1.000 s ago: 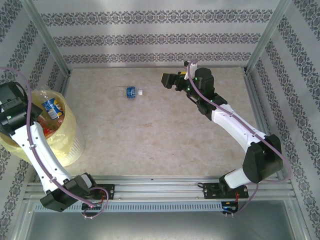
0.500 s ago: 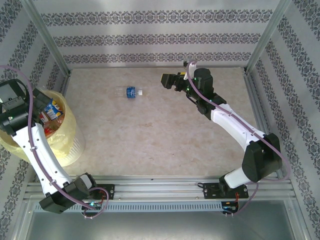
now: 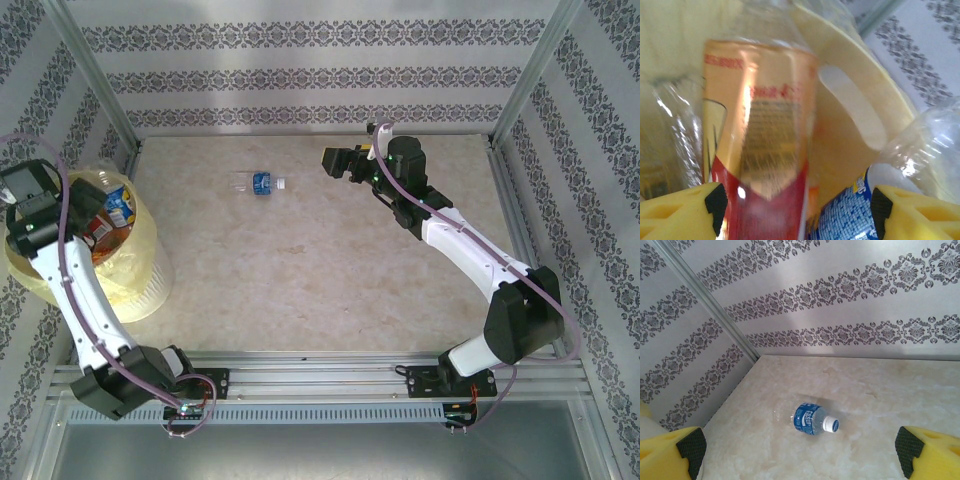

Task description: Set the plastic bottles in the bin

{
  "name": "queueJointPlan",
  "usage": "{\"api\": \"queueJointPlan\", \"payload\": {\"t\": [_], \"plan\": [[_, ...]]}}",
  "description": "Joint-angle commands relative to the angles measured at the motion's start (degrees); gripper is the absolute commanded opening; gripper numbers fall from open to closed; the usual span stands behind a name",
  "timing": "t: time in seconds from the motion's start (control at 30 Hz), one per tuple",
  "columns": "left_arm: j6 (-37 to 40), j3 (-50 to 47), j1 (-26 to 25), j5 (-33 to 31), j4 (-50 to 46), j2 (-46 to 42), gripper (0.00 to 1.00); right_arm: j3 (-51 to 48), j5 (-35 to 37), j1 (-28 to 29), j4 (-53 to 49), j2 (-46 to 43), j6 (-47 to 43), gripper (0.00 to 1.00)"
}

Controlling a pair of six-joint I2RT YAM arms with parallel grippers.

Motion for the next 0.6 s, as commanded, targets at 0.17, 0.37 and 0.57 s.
{"api": "queueJointPlan", "payload": {"t": [0.17,0.37,0.57], "plan": [[0.7,2.8,-0.3,5.4,-3.9,-7.2,0.85,1.4,-0.8,0.9,0.1,0.7,0.6,0.98],[0.2,6.3,1.2,-10.0,-3.0,2.1,0.91,0.2,-0.5,0.9,-0.4,-0.6,-0.2,0.98],[-1.5,5.6,1.7,-14.5,0.2,9.5,0.9,-1.3,1.0,0.7,-0.4,-2.2,-0.6,0.98]]}}
